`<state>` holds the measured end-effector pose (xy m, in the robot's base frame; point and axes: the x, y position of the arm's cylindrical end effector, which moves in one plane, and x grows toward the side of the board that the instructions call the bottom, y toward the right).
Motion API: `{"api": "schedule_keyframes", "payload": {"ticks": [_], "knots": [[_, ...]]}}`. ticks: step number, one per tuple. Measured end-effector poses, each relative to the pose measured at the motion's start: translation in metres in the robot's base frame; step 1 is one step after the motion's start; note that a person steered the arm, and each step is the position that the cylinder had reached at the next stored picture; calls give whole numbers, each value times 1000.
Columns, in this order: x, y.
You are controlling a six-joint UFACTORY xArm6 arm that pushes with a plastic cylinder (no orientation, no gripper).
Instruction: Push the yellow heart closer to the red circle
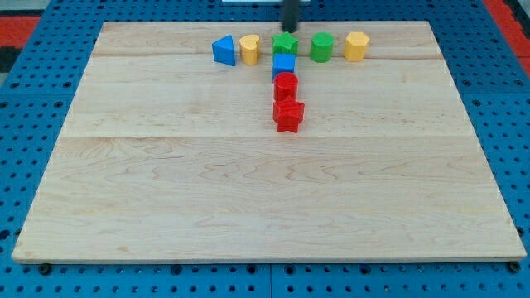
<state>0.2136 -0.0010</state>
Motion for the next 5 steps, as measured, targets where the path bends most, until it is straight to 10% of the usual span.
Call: {"api": "schedule_keyframes", "payload": {"ticks": [5], "knots": [[21,-34]]}}
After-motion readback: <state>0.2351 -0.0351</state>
